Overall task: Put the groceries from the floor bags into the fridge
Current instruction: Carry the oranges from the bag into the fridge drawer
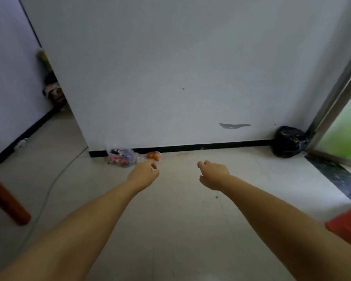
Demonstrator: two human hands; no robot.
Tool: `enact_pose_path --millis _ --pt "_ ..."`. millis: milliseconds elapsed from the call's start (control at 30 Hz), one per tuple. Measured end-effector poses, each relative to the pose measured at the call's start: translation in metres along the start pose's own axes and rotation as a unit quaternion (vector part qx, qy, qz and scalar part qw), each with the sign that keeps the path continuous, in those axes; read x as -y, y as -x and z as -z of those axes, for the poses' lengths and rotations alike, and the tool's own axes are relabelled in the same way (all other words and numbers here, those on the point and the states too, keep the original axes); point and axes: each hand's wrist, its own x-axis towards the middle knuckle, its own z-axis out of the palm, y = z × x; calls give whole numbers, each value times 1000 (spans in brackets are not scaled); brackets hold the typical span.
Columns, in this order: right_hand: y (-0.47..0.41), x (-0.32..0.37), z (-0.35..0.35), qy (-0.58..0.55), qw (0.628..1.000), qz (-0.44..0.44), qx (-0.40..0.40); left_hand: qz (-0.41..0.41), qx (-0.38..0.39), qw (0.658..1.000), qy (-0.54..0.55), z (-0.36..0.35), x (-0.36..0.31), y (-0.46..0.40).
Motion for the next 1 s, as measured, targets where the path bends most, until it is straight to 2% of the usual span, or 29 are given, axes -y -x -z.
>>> enact_pose_path --millis 267,600,733,1000 --pt "-148 50 -7 17 998 43 33 39 7 999 36 20 68 -101" --pt "-361 94 7 6 995 73 68 62 17 997 -31 76 139 -282" --pt "-438 110 11 -2 992 86 87 63 43 995 -56 81 169 -362" --pt "-611 119 24 -40 995 30 84 41 66 994 -75 117 209 -554"
